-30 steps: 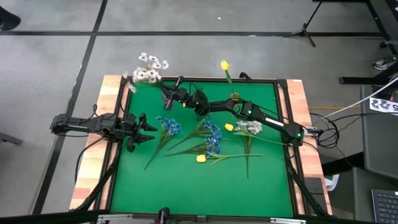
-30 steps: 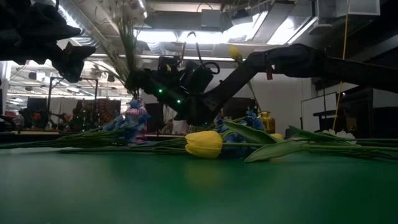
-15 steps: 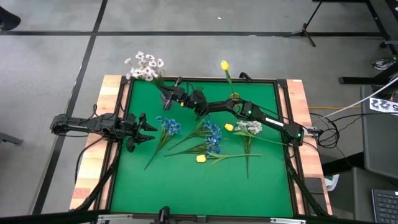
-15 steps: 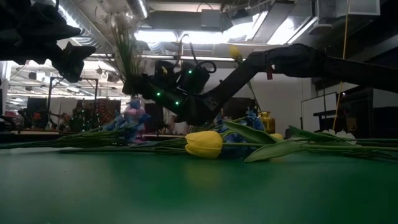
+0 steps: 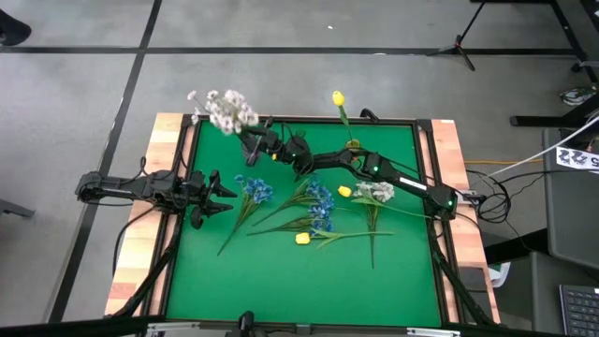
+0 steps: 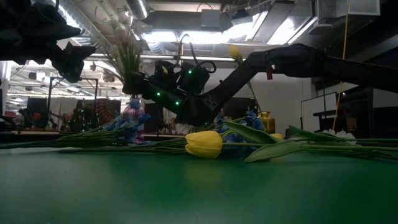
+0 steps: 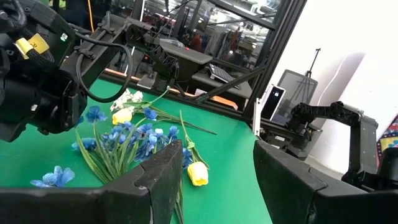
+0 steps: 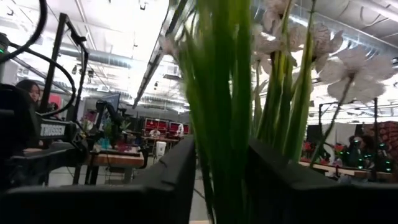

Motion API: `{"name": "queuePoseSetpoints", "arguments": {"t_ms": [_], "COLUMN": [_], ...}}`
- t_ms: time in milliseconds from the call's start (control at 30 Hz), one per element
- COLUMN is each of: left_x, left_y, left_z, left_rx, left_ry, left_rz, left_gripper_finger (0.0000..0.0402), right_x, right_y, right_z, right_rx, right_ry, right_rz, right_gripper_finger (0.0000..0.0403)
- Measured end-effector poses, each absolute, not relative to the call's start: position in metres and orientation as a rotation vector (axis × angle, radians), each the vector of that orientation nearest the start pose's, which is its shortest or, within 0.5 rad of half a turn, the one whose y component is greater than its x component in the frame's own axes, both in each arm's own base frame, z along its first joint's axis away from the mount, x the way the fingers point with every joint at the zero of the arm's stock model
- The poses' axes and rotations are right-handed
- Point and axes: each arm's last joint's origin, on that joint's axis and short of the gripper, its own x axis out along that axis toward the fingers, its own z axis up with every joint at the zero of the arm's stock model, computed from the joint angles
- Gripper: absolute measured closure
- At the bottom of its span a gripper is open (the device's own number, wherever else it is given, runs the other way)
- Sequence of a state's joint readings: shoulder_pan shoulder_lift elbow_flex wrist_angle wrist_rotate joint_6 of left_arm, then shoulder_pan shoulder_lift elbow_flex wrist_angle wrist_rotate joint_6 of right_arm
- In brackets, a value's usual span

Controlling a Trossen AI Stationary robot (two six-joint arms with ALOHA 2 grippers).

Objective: Sort flowers into vase by color
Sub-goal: Put the left white flower into the violet vase

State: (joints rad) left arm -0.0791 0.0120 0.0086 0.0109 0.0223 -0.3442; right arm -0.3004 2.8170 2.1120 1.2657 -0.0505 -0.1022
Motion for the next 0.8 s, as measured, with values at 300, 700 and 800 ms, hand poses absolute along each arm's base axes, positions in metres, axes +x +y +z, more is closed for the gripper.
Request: {"name": "queuePoseSetpoints", "arguments": {"t_ms": [300,700,800], "left_x": [0.0976,0.0976,0.0976], "left_y": [-0.0084,-0.0084,-0.0084], "left_z": [0.1666,0.1666,0.1666], "left_rx": [-0.350,-0.371,-0.371], "left_ry": [0.010,0.011,0.012], "left_rz": [-0.102,-0.101,-0.102], "left_gripper_finger": [0.0208,0.0208,0.0208], "right_x": [0.5522,0.5548,0.5565], "right_y": [-0.1689,-0.1697,-0.1699], "right_z": [0.1261,0.1264,0.1314], "right_rx": [-0.170,-0.155,-0.162], "right_ry": [-0.545,-0.496,-0.465], "right_rz": [-0.242,-0.209,-0.205], "right_gripper_finger": [0.0251,0.0251,0.0251]}}
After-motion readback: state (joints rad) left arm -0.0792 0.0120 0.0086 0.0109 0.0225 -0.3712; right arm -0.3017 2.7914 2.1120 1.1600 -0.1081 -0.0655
